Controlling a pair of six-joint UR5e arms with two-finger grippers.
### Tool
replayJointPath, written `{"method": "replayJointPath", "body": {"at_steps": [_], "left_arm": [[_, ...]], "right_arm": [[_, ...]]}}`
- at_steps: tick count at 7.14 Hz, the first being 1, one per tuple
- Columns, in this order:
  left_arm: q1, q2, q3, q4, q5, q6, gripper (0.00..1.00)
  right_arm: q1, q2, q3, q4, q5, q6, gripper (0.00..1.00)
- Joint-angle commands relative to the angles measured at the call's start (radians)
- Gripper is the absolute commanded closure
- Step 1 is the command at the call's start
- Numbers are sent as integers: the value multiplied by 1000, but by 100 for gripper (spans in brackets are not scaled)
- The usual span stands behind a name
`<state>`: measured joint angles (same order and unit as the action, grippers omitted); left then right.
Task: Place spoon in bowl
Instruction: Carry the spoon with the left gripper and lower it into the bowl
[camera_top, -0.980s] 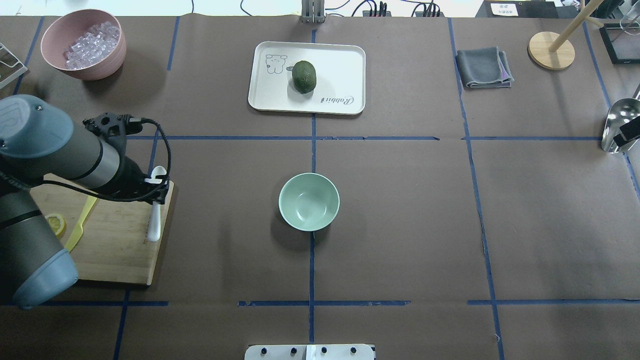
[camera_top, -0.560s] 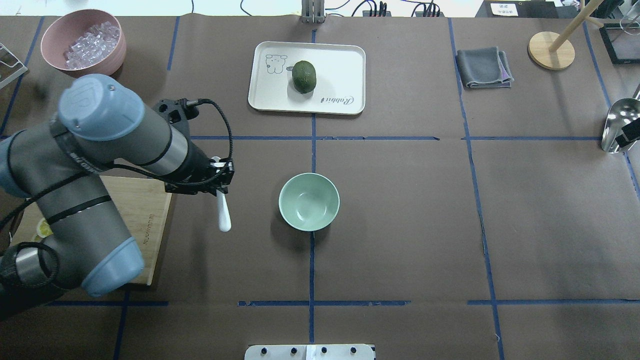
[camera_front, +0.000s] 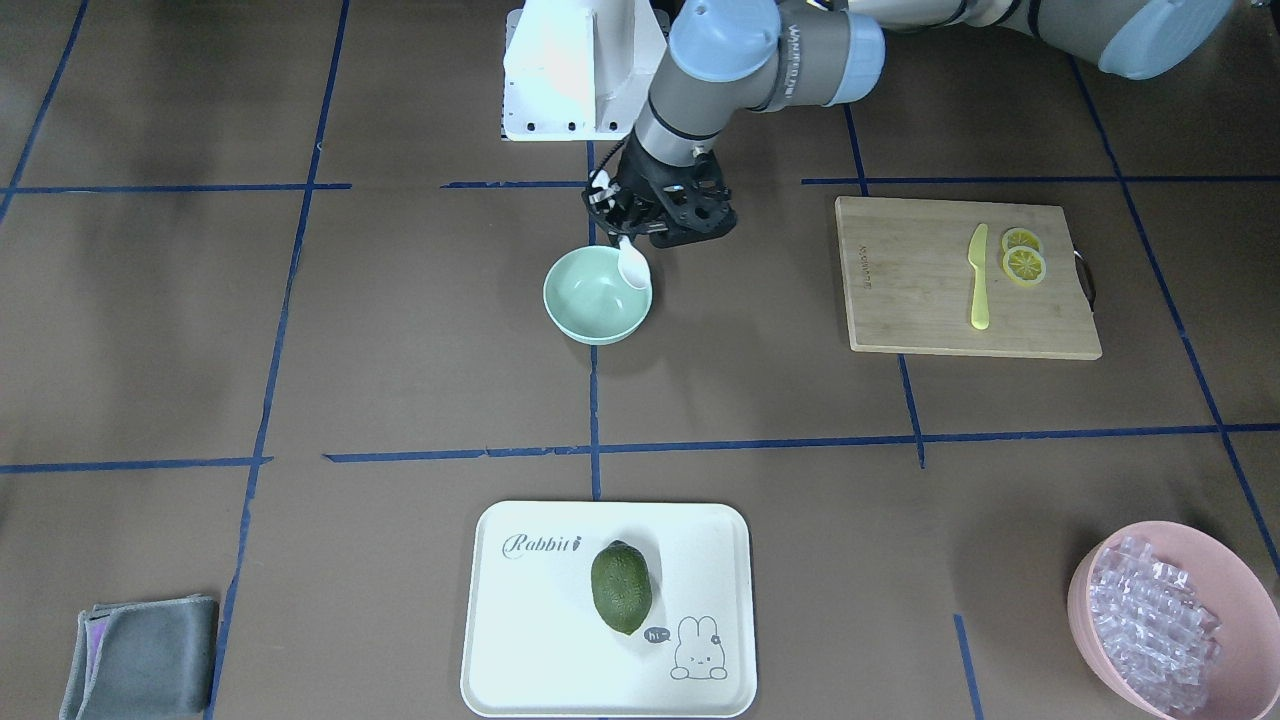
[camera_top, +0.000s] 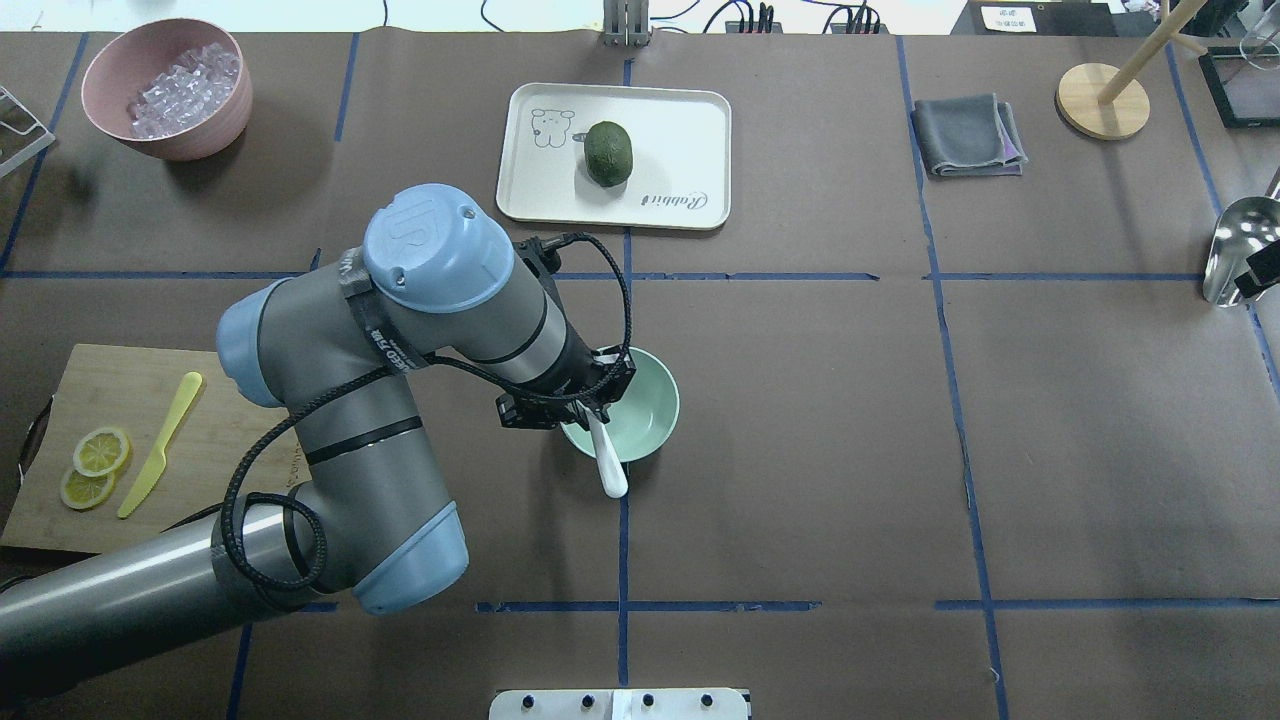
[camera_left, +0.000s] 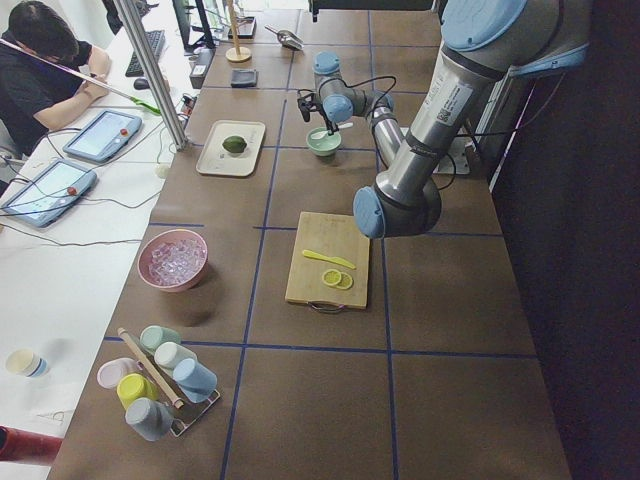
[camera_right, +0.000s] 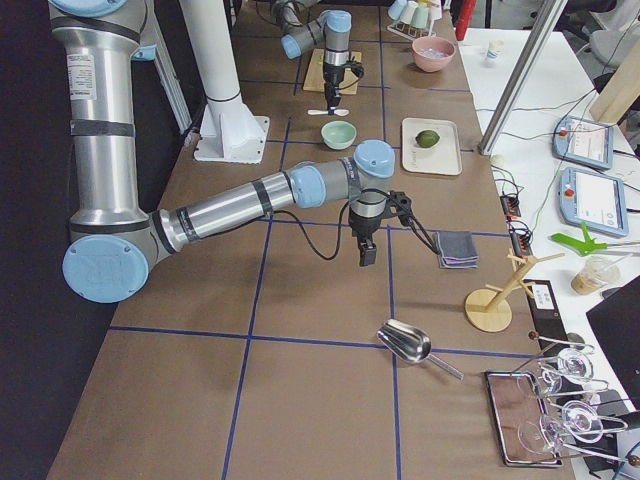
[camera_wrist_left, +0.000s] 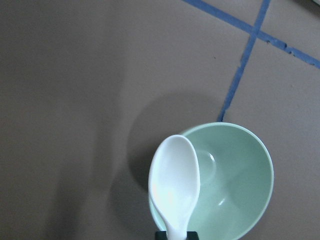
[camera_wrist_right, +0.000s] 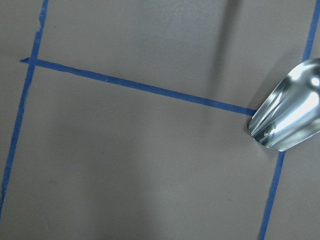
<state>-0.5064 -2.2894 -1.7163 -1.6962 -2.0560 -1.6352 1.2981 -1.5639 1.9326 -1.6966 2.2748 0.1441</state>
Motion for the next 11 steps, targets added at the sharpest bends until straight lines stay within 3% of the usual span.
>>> {"method": "replayJointPath", "body": {"at_steps": [1,5,6,7,11], "left_arm": [[20,-21,32,-8,0,1,100],[19,-24,99,-94,40,3,96],[20,-25,107,-102,40,0,66],[20,-25,109,-105,56,3,1],[-35,-1,31,-61,48,12,0]], "right_arm": [[1,-1,0,0,6,0,0],[1,-1,-1,0,9,0,0],[1,-1,-1,0,9,0,0],[1,-1,-1,0,9,0,0],[19,-2,-18,0,32,-9,0]]}}
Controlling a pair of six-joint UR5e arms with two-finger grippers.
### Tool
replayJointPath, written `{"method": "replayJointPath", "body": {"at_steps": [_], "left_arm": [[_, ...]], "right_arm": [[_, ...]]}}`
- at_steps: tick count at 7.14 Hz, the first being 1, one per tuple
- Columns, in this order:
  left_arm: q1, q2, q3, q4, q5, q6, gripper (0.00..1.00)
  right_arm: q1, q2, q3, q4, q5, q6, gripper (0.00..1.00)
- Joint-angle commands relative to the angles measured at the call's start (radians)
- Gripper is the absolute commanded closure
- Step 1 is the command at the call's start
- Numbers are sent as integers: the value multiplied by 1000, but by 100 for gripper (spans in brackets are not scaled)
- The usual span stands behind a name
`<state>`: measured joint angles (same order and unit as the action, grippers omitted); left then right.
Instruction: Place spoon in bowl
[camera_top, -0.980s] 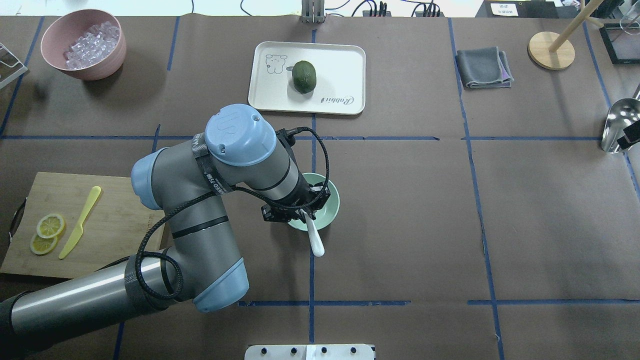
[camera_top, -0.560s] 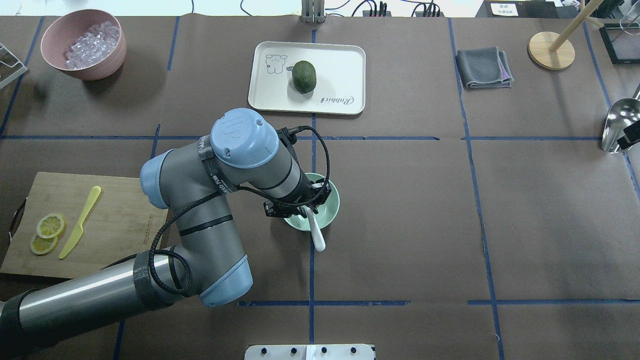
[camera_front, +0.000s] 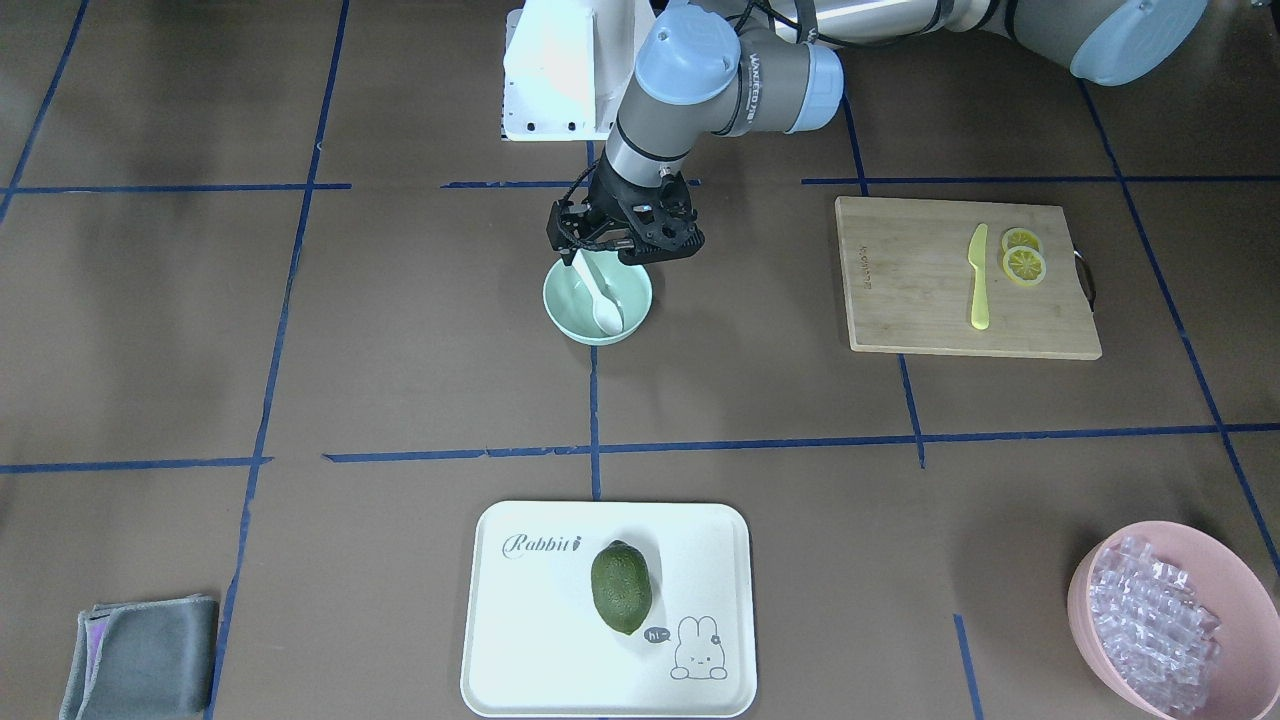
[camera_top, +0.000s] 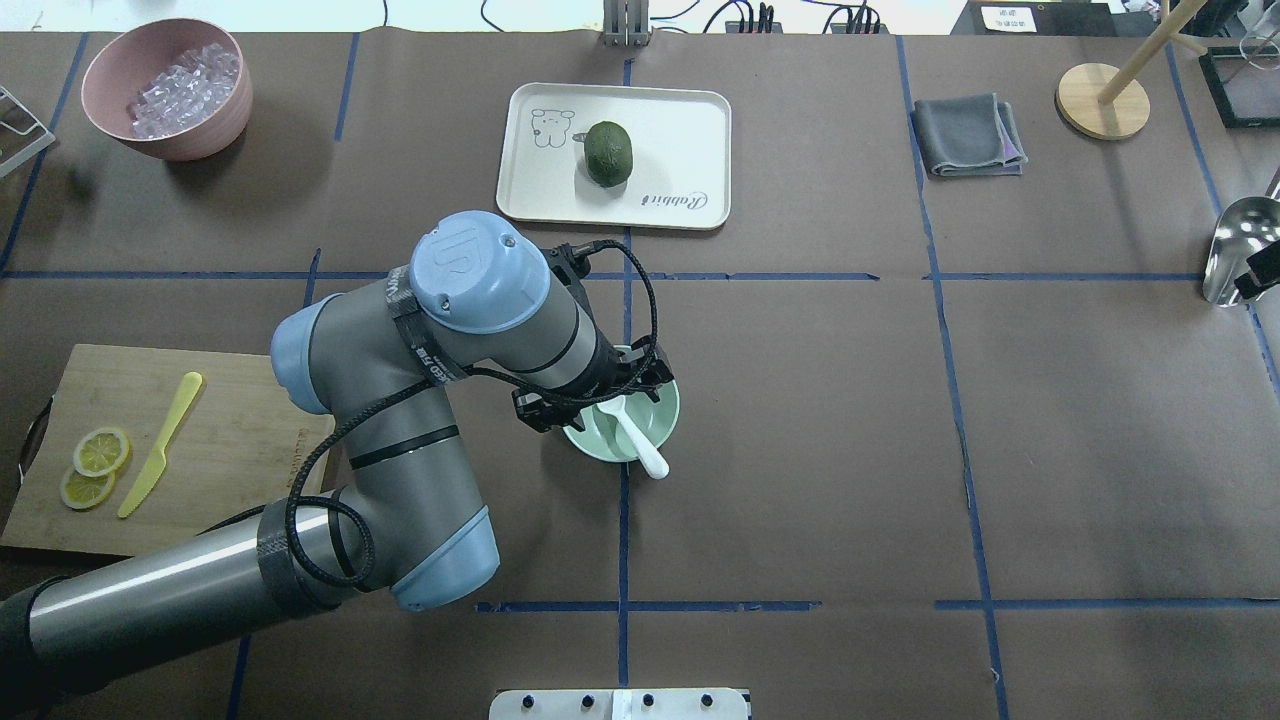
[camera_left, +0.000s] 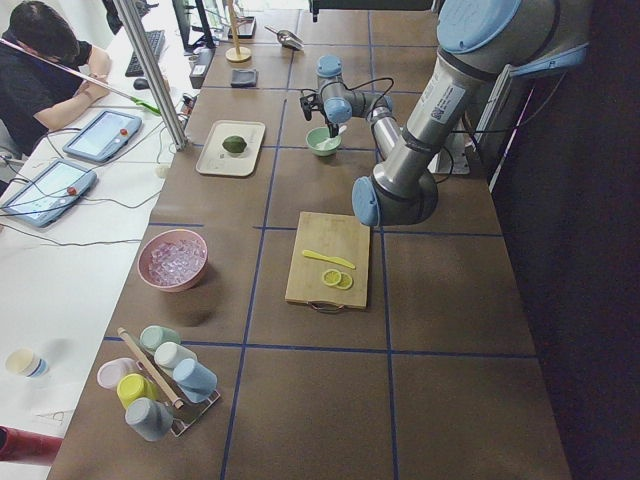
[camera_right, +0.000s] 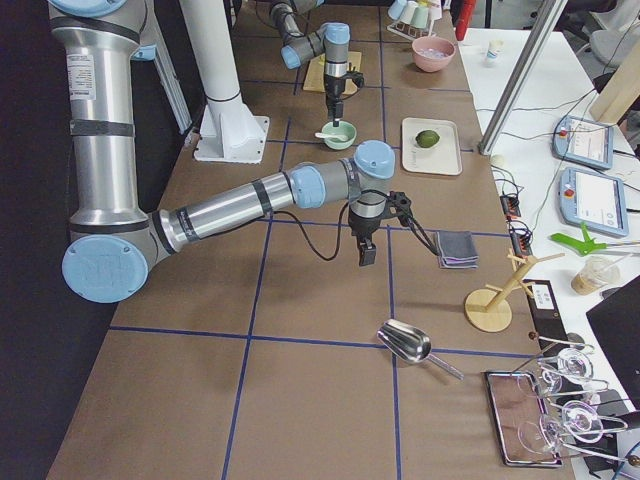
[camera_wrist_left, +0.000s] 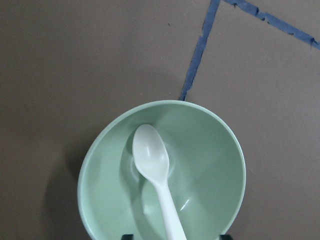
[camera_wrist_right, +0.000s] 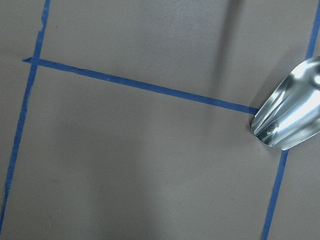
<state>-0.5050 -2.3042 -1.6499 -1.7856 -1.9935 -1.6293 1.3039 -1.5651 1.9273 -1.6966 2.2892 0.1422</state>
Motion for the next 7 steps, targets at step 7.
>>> {"method": "replayJointPath", "body": {"at_steps": [7], "left_arm": [[-540,484,-275,330,-315,979,0]], "right_arm": [[288,-39,-208,8,35,-293,0]]}}
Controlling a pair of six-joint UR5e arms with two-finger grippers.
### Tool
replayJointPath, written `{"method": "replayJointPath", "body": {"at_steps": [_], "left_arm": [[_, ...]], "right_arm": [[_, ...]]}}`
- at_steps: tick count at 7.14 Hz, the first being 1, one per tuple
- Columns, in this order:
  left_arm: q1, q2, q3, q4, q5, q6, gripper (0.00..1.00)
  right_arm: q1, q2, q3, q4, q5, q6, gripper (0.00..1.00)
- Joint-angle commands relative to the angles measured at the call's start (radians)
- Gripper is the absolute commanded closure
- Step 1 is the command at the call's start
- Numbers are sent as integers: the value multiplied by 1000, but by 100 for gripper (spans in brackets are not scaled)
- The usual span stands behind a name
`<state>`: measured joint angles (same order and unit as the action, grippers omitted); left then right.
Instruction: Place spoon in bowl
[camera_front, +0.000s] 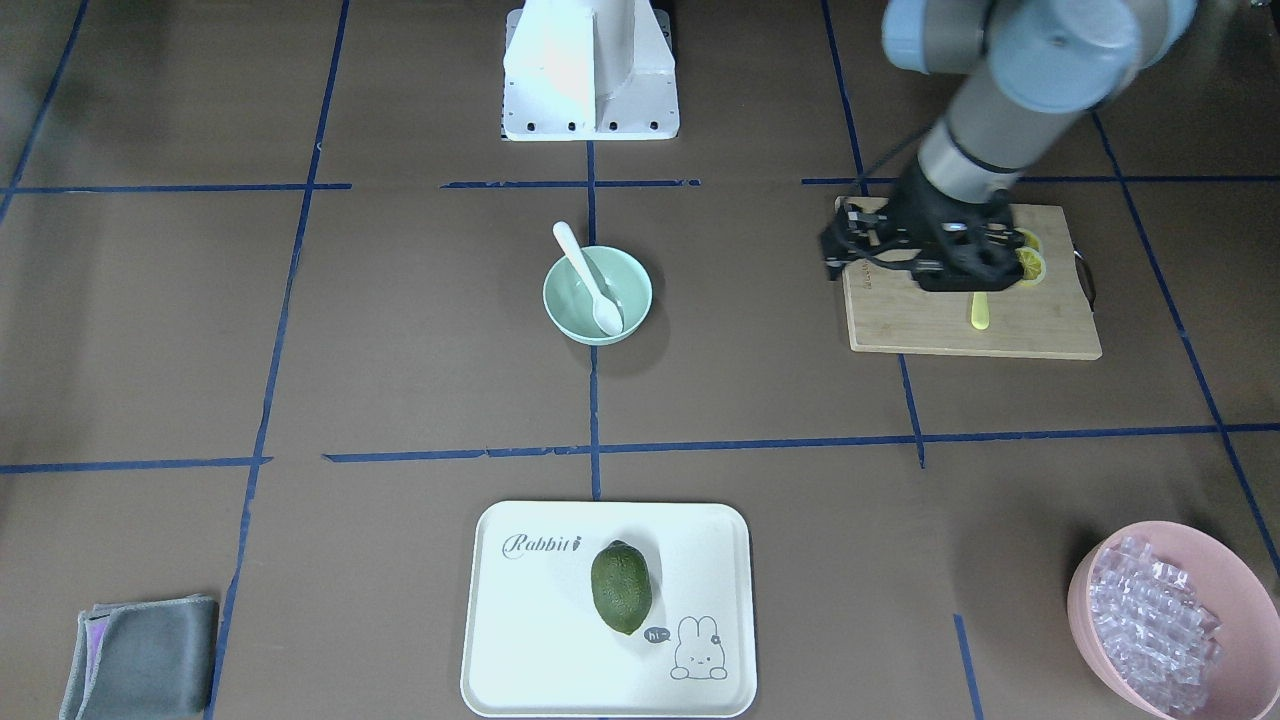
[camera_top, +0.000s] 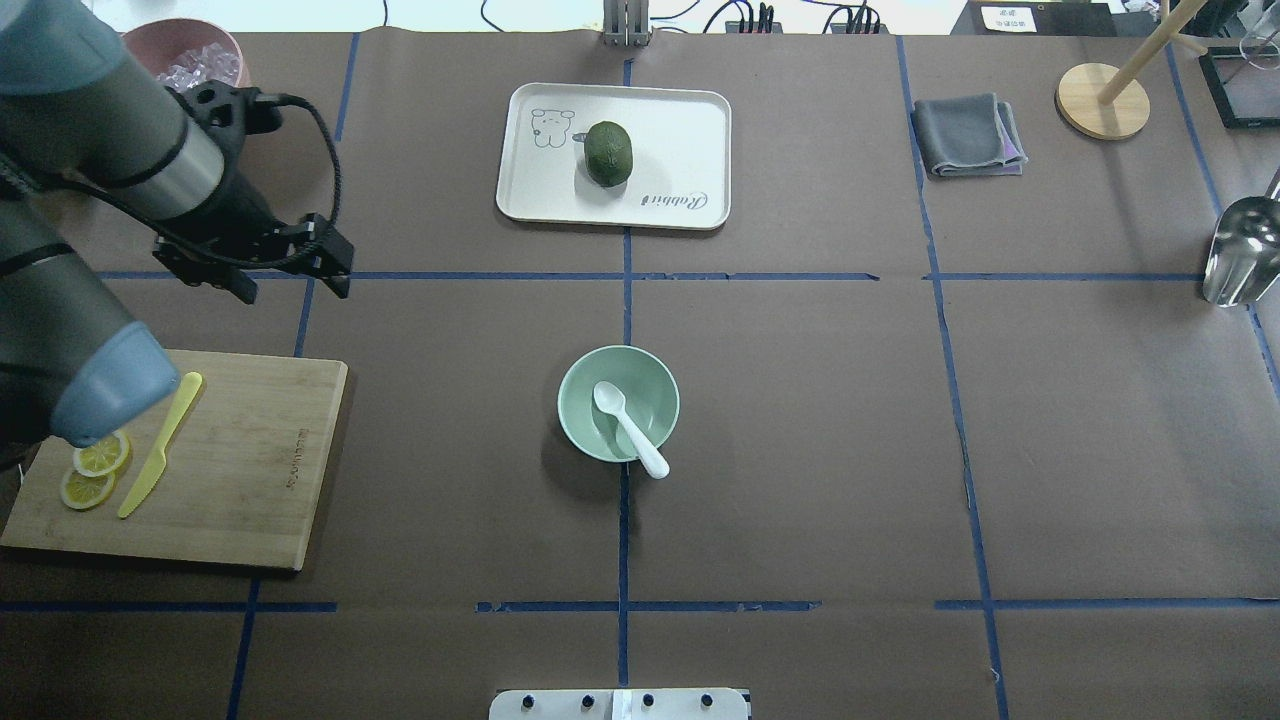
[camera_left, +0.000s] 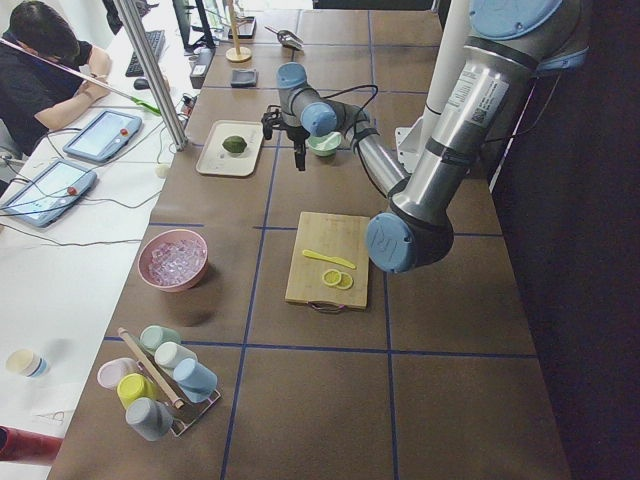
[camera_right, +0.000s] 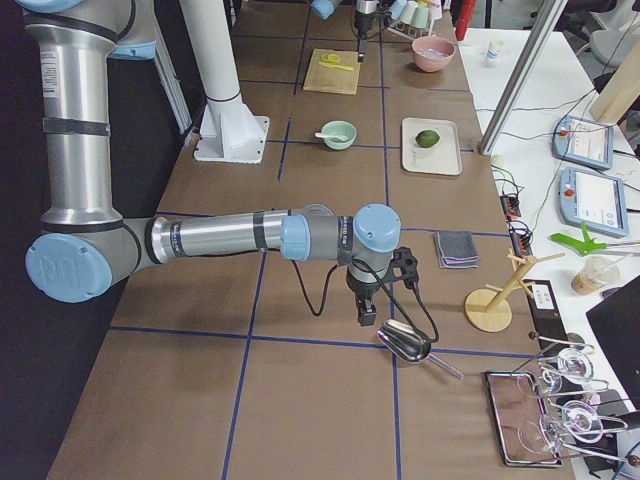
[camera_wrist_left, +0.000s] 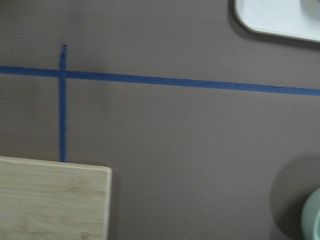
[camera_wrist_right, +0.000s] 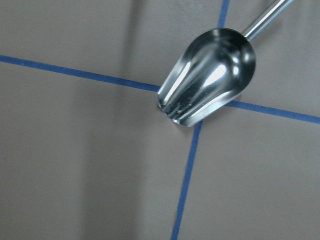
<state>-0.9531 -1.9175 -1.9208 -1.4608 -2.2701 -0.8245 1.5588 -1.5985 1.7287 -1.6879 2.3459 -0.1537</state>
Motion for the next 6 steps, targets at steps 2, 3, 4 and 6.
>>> {"method": "replayJointPath", "body": {"at_steps": [2,3,4,6], "left_arm": [[-311,252,32,10,-104,499,0],[-387,280,93,10,-104,633,0],[-456,282,189,8,-106,775,0],[-545,279,330,-4,-106,956,0]], "right_arm": [[34,3,-15,0,-31,22,0],[34,-3,-17,-1,-30,35,0],[34,-11,-27,0,-28,46,0],[34,-23,-24,5,-23,52,0]]}}
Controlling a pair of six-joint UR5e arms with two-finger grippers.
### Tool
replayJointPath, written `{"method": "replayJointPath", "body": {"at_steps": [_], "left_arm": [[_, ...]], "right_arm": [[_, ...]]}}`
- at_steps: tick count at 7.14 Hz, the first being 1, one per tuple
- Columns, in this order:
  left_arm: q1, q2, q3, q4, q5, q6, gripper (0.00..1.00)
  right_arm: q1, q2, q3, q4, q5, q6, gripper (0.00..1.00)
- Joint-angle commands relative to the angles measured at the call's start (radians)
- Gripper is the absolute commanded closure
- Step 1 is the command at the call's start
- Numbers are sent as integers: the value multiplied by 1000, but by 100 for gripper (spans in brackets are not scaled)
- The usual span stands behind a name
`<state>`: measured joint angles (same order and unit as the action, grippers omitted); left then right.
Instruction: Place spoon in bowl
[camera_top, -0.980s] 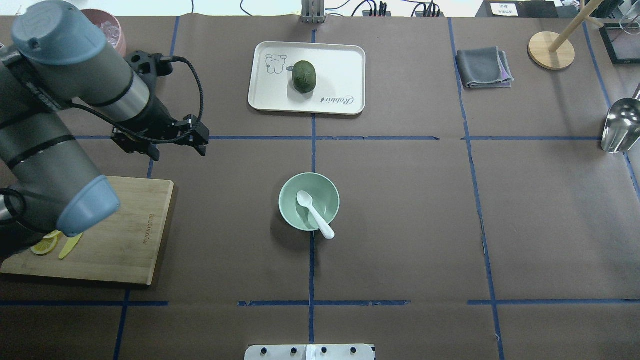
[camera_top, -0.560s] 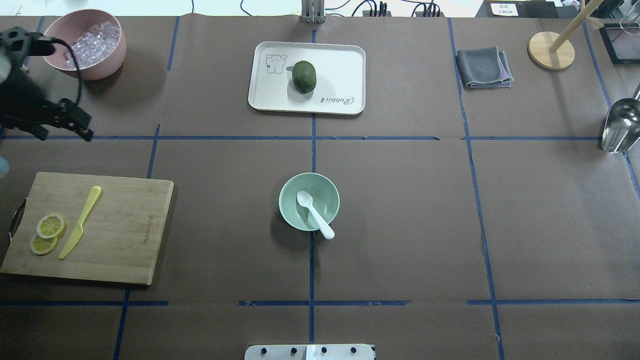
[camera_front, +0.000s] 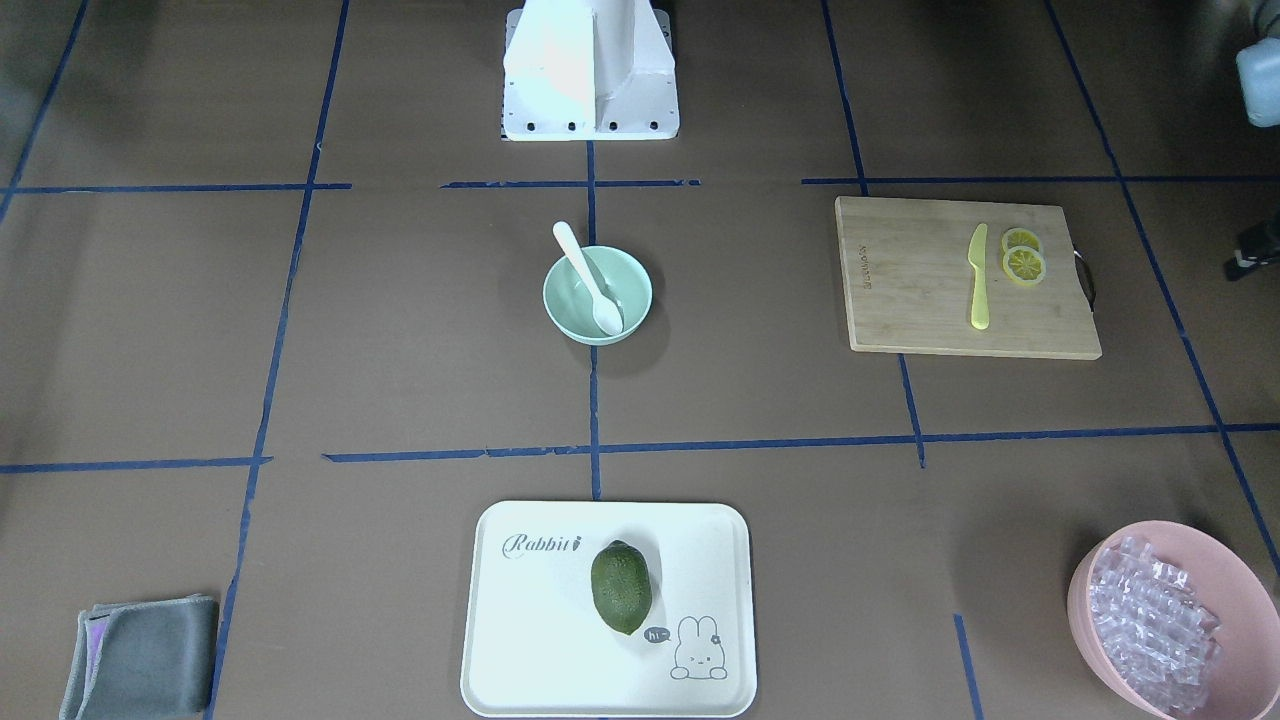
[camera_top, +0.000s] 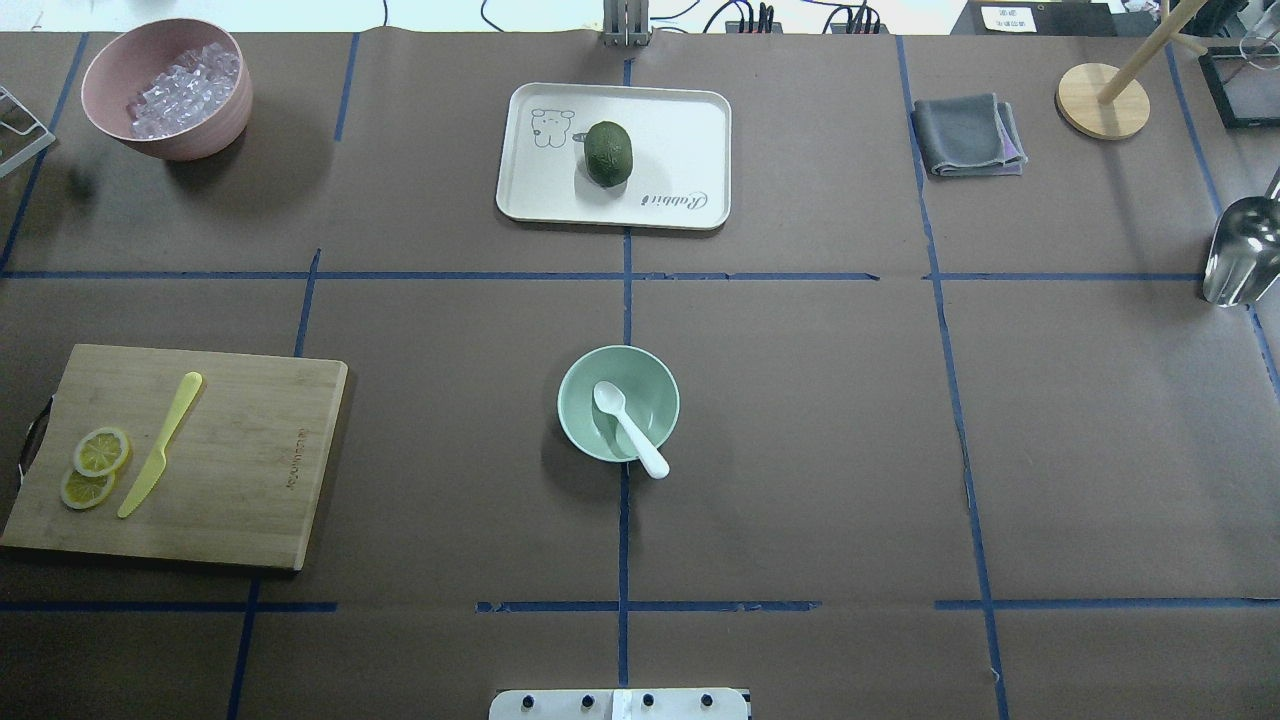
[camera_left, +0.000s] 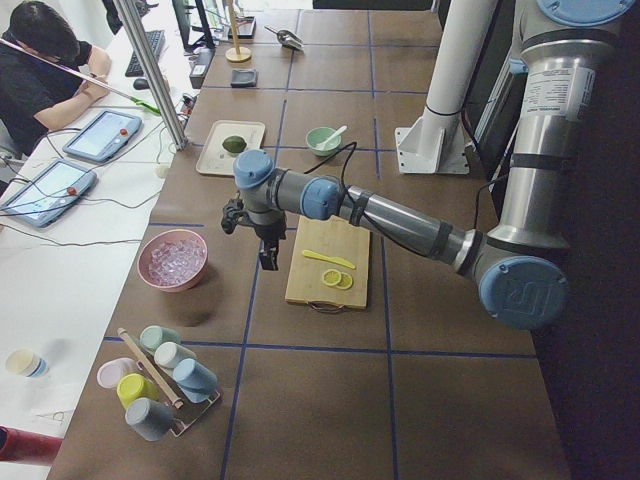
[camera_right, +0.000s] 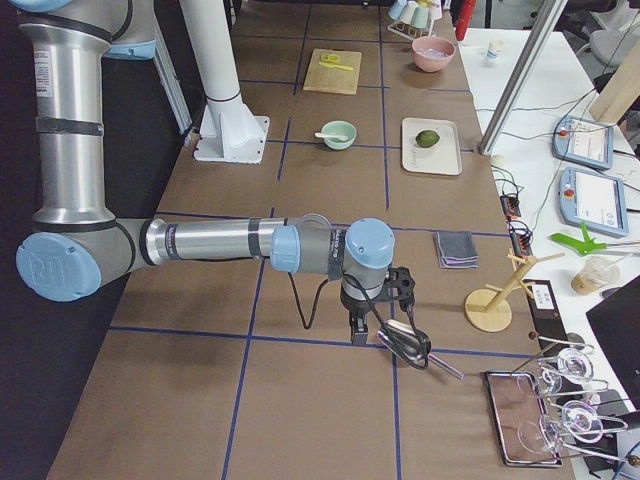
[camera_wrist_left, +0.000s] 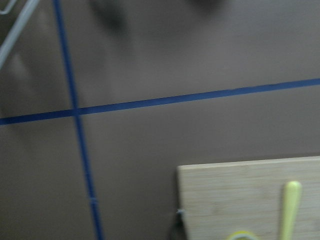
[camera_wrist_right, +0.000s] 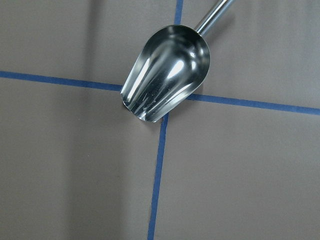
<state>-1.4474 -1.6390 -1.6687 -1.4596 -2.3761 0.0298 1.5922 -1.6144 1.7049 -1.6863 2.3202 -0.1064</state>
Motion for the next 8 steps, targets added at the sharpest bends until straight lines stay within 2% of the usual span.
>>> {"method": "replayJointPath", "body": {"at_steps": [1,3,5,6,8], "left_arm": [[-73,14,84,-5,0,114,0],[-120,54,90,-4,2,184,0],[-178,57,87,10,2,177,0],[-179,68,124,-2,0,173,0],[-179,71,130,-5,0,173,0]], "right_arm": [[0,-27,-14,67,4,17,0],[0,-41,-21,132,42,89,0],[-3,-36,-21,134,42,89,0],[-4,-36,-21,134,42,89,0],[-4,-36,-21,134,42,89,0]]}}
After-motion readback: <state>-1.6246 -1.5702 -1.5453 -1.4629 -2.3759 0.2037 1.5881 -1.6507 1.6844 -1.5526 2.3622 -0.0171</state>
